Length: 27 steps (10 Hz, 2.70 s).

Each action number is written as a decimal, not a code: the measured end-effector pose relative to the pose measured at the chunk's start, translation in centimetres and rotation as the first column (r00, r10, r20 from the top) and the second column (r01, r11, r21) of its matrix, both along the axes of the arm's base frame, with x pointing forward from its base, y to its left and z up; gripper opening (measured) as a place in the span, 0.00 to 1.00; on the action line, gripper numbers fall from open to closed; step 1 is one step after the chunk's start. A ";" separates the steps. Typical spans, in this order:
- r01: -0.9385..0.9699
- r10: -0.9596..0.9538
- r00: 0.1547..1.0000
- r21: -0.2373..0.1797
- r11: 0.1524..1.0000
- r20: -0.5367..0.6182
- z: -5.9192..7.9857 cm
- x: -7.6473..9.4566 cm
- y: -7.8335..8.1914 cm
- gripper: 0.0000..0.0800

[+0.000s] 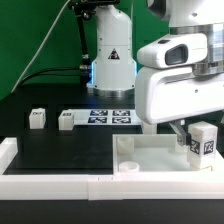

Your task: Assemble one leg

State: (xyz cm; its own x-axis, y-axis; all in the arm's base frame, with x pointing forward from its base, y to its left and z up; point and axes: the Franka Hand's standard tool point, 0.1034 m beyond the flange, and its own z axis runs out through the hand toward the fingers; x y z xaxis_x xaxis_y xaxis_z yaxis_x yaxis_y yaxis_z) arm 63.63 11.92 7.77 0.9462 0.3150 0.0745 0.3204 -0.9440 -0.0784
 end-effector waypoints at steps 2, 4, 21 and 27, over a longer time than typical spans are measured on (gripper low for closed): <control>0.043 -0.043 0.999 0.002 0.999 -0.005 0.0 0.0 0.0 0.36; 0.053 -0.053 0.999 0.003 0.999 -0.006 0.0 0.0 0.0 0.36; 0.653 -0.652 0.754 -0.015 0.757 -0.085 -0.5 -0.5 0.4 0.80; 0.107 -0.107 0.994 -0.024 0.994 -0.025 -0.1 -0.3 0.1 0.81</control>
Offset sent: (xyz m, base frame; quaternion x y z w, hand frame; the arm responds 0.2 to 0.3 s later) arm 0.0000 0.0000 0.0000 0.0000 0.0000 0.0000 1.0000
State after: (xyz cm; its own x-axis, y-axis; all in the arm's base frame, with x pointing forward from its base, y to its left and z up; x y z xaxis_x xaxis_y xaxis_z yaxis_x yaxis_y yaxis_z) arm 63.36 12.04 7.65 0.9761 0.2130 0.0431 0.2154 -0.9744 -0.0641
